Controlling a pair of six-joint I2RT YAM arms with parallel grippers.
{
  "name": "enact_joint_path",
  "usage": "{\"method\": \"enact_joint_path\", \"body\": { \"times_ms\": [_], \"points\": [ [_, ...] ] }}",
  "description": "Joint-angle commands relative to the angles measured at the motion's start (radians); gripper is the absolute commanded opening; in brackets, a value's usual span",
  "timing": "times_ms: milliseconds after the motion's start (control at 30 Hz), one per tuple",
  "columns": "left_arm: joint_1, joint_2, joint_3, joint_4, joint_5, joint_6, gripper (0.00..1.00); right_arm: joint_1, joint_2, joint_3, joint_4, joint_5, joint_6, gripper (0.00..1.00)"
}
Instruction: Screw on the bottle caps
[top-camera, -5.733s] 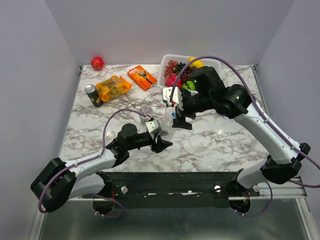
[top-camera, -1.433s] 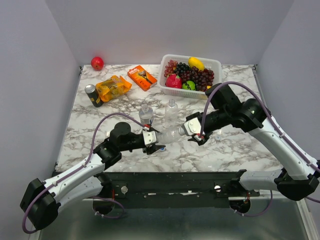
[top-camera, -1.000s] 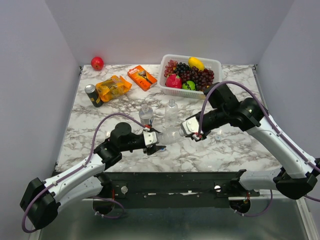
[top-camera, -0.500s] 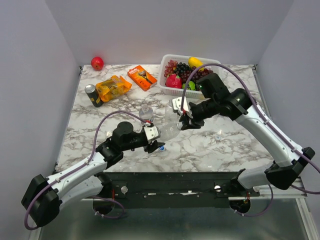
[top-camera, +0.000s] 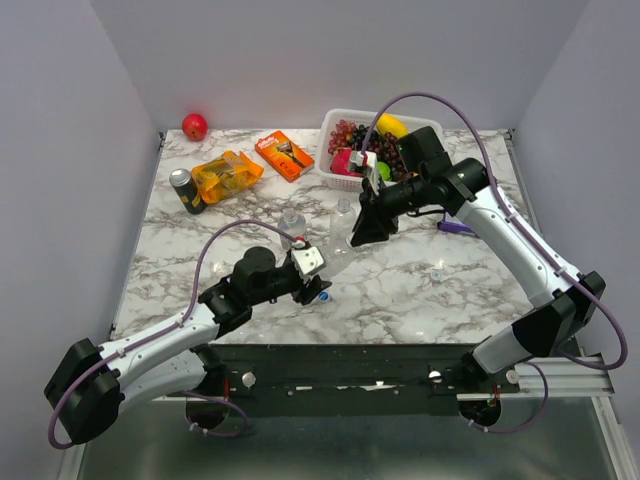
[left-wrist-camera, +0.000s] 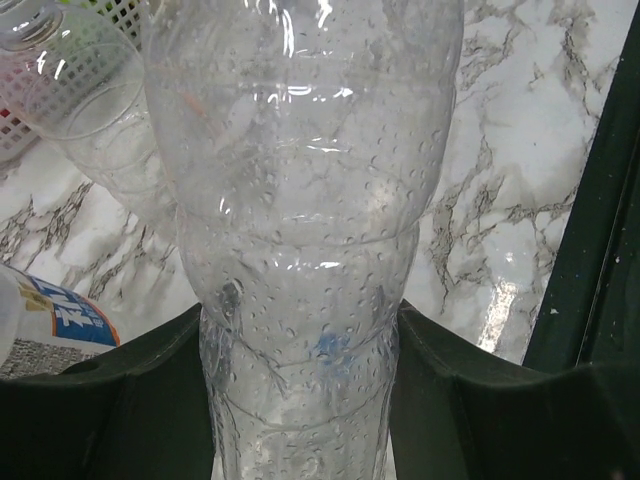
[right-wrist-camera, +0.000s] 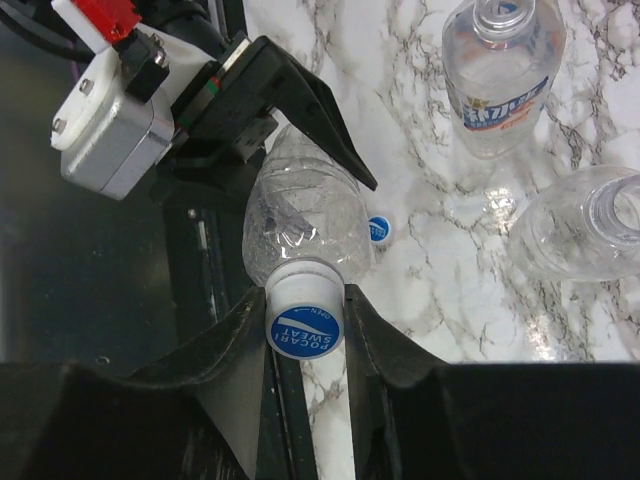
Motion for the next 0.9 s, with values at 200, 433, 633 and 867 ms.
{"method": "enact_joint_path", "body": {
  "times_ms": [200,433,633,867],
  "points": [
    [-0.016,-0.039,0.028,0.193,-0.074,-0.089,0.00,0.030,-0.009,-0.026,0.092,-0.063,0.151,0.52],
    [-0.016,-0.029,0.029,0.217,-0.052,-0.113,0.00,0.030,-0.012,-0.053,0.184,-0.061,0.246,0.44],
    [-0.014,0.005,0.055,0.190,-0.016,-0.120,0.38,0.024,-0.019,-0.011,0.186,-0.034,0.228,0.18],
    [-0.002,-0.016,0.103,-0.043,-0.071,-0.061,0.99,0.009,0.029,0.187,-0.302,0.225,-0.271,0.15]
  ]
}}
